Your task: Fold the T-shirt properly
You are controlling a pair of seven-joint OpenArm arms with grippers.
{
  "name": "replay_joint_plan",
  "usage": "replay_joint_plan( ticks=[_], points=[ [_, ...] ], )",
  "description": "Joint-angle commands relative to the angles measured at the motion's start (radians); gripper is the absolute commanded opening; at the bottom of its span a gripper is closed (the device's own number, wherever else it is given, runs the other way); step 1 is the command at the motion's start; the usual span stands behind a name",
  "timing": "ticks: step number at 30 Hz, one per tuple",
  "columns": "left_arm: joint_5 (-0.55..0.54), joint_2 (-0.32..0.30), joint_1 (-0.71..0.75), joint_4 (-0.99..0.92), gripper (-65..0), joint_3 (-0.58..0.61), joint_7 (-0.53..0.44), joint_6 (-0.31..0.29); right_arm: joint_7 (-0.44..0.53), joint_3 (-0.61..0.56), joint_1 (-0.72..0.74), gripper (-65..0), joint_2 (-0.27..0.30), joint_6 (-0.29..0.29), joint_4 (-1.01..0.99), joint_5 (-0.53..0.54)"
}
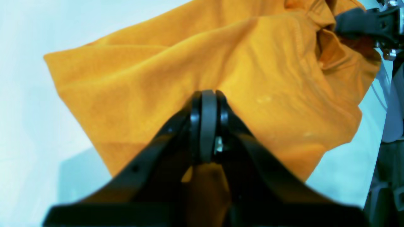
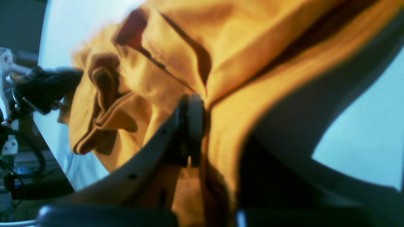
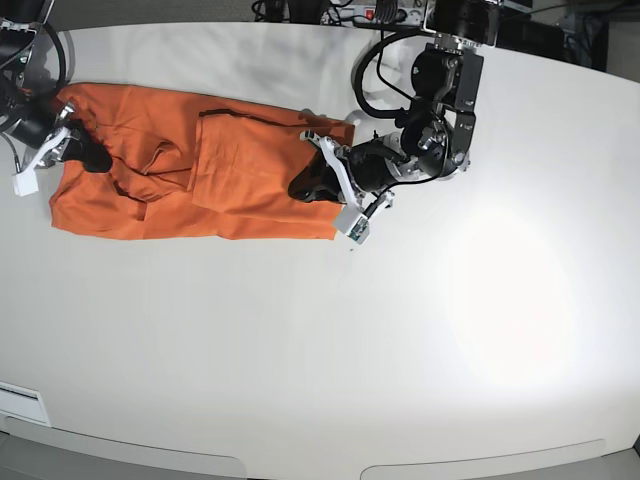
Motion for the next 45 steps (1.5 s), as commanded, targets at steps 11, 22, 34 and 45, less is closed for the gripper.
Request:
replay_joint_plan(
  ticks=[11, 22, 34, 45],
  points=[
    [-0.151, -0.004, -0.001, 0.198, -65.0, 0.0, 0.056, -0.145, 0.008, 0.177, -0.001, -65.0, 0.02, -0.009, 0.134, -0.14],
    [-0.141, -0.005, 0.0, 0.23, -65.0, 0.0, 0.067, -0.145, 0.041, 0.223, -0.009, -65.0, 0.016, -0.009, 0.439, -0.262],
    [-0.112, -0.005, 0.0, 0.229, -65.0, 0.0, 0.067, -0.145, 0.009, 0.209, -0.009, -65.0, -0.144, -0.024, 0.815, -0.108],
    [-0.085, -0.005, 0.006, 0.227, -65.0, 0.0, 0.067, -0.144, -0.102, 0.007, -0.009, -65.0, -0.262, -0.009, 0.848, 0.056]
  ],
)
